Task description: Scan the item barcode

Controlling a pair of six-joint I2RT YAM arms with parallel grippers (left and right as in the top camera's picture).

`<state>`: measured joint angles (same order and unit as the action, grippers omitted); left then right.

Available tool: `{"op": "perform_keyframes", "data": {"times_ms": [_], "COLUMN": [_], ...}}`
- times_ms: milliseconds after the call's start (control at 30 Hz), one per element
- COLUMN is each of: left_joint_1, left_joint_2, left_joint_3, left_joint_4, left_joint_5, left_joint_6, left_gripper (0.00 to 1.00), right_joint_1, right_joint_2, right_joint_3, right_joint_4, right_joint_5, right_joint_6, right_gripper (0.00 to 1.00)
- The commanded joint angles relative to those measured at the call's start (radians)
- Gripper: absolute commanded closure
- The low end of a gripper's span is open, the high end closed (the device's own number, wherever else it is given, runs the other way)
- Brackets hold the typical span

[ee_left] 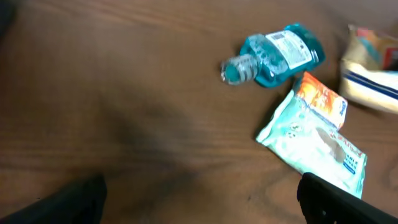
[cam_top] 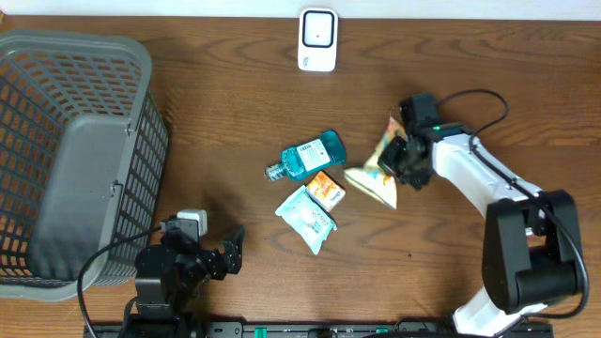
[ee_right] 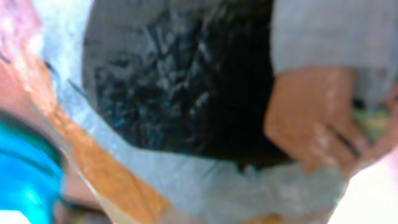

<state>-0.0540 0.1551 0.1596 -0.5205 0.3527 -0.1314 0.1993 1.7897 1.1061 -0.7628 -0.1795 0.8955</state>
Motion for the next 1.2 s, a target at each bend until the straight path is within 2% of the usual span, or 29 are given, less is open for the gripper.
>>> {"op": "perform_keyframes", "data": {"times_ms": [0,133,300,367,400,433,567,633,700,767,900,1167], "left_joint_1": [0.003,0.003,0.003,0.003,0.003,0.003,0.003,0.003,0.003,0.003,0.003,0.003], "left_joint_2": [-0.002,-0.002,-0.002,-0.002,-0.002,-0.002,-0.002,-0.002,-0.002,-0.002,-0.002,-0.002], "left_joint_3": [-0.005,-0.005,-0.005,-0.005,-0.005,-0.005,-0.005,-0.005,-0.005,-0.005,-0.005,-0.005], "left_joint_4": [-0.048,-0.048,-0.048,-0.048,-0.048,-0.048,-0.048,-0.048,-0.048,-0.048,-0.048,-0.048], "left_joint_5": [-0.006,-0.006,-0.006,-0.006,-0.006,-0.006,-0.006,-0.006,-0.006,-0.006,-0.006,-0.006], "left_joint_6": [-0.005,-0.005,-0.005,-0.005,-0.005,-0.005,-0.005,-0.005,-0.005,-0.005,-0.005,-0.005], "left_gripper": [0.02,0.02,0.02,0.02,0.02,0.02,0.02,0.02,0.02,0.02,0.02,0.02], "right_joint_1": [-0.042,-0.089,-0.139,-0.148,-0.148,-0.148,-0.147,-0.147,-0.147,-0.146,-0.146,-0.146], "right_joint_2": [-0.067,-0.154,-0.192,-0.193,-0.193,-0.193,-0.193,-0.193,-0.193,-0.193,-0.193,-0.193], "right_joint_3": [0.007,0.006,0.006,0.006,0.006,0.006,0.006,0.006,0.006,0.006,0.006,0.006], "right_joint_4": [-0.103,-0.233,-0.416,-0.494,-0.519,-0.55,-0.656,-0.655,-0.62,-0.544,-0.453,-0.453], "right_joint_5": [-0.192,-0.418,-0.526,-0.538,-0.538,-0.538,-0.563,-0.593,-0.618,-0.628,-0.642,-0.559], "right_joint_6": [0.026,0.114,0.148,0.149,0.167,0.217,0.566,0.687,0.756,0.816,0.829,0.871], "right_gripper": [0.98,0.99,0.98,0.89,0.89,0.89,0.86,0.85,0.89,0.99,0.99,0.99]}}
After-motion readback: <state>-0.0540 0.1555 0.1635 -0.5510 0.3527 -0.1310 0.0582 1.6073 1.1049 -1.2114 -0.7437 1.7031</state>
